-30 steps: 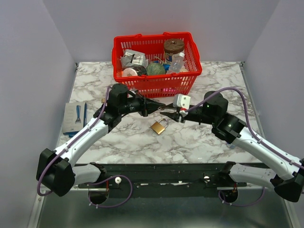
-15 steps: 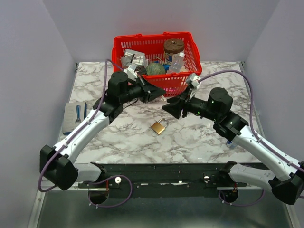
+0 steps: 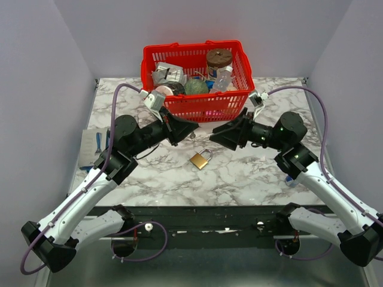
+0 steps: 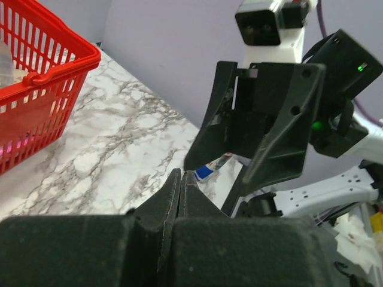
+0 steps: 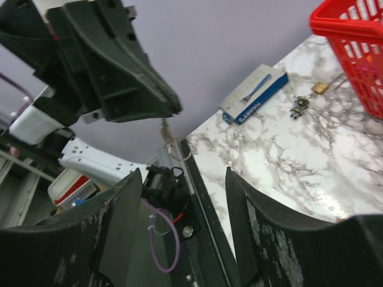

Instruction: Unlock with the key

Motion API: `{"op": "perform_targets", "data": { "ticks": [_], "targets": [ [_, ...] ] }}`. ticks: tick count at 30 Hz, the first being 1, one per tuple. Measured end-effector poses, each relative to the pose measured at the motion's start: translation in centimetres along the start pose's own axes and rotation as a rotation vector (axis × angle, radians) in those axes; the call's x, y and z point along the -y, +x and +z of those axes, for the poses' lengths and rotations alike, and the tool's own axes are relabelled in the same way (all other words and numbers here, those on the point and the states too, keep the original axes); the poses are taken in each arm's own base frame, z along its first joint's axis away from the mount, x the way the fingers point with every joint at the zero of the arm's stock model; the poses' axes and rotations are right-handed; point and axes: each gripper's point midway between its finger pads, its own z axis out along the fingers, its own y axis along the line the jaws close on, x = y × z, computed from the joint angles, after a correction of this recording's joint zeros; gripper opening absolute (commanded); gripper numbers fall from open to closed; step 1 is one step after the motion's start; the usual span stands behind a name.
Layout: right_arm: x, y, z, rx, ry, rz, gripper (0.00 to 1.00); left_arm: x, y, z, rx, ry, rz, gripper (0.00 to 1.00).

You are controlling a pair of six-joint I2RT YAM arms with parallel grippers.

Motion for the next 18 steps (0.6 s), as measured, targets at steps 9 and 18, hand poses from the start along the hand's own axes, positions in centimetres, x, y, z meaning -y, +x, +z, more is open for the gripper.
{"op": "perform_targets", "data": {
  "ticks": [9,18],
  "targets": [
    [-2.7,0.2,1.0,-0.078,-0.162,0.003,0.57,-0.9,1.4,0.2,-0.007,0.000,0.016,0.00],
    [-3.9,1.3,1.8,-0.104,-0.192,-0.030,0.55,-0.1,0.6,0.5,0.067,0.050,-0.062,0.00]
  ]
}}
